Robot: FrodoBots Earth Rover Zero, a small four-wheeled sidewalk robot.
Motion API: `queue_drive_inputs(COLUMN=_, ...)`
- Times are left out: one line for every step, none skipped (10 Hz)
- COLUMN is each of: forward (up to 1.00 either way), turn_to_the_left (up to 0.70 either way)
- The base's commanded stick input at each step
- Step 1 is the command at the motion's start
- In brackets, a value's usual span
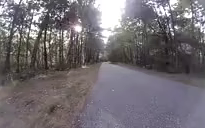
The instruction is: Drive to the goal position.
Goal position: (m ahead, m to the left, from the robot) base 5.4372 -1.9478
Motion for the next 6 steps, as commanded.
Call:
queue_drive_inputs(forward=0.04, turn_to_the_left=0.0)
queue_drive_inputs(forward=0.05, turn_to_the_left=0.0)
queue_drive_inputs(forward=0.04, turn_to_the_left=0.0)
queue_drive_inputs(forward=0.04, turn_to_the_left=0.0)
queue_drive_inputs(forward=0.05, turn_to_the_left=0.0)
queue_drive_inputs(forward=0.05, turn_to_the_left=0.0)
